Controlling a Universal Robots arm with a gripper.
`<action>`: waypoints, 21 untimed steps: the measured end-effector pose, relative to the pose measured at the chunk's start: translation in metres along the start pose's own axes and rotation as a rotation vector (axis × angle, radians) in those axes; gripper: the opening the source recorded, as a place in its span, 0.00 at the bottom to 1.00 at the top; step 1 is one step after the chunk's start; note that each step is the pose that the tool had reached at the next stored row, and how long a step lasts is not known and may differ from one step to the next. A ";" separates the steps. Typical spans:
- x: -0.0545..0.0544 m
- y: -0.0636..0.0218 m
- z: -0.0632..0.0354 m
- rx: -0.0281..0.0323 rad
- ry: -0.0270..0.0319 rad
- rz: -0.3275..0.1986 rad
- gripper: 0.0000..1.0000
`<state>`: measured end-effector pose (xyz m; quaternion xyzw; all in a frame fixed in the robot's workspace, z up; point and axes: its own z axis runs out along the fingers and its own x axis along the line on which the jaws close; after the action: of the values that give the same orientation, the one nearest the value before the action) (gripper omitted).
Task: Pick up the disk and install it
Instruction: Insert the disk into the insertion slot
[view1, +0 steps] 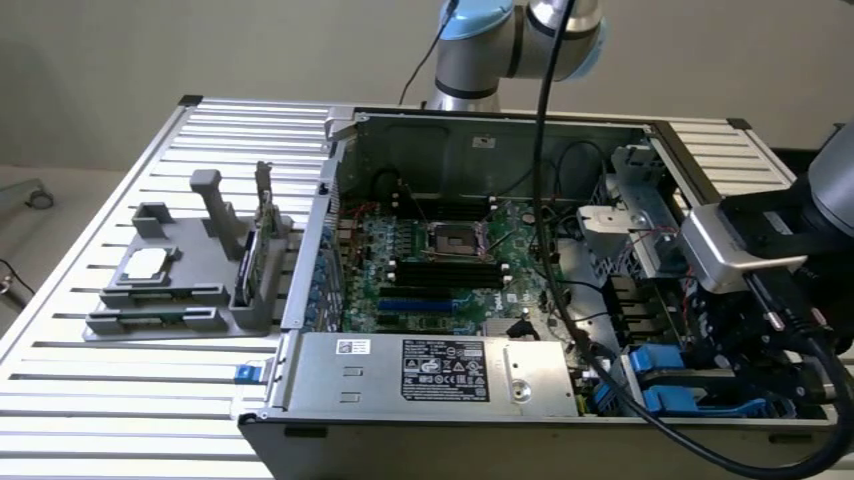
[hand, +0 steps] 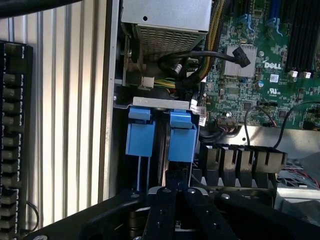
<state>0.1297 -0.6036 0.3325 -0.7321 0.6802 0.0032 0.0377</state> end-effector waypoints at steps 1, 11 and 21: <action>0.000 -0.0001 0.0012 0.0000 0.0003 0.000 0.11; 0.000 -0.0013 0.0041 -0.0020 0.0004 0.000 0.11; 0.000 -0.0018 -0.0040 -0.0092 -0.0038 0.001 0.11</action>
<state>0.1313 -0.6037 0.3365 -0.7320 0.6803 0.0077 0.0356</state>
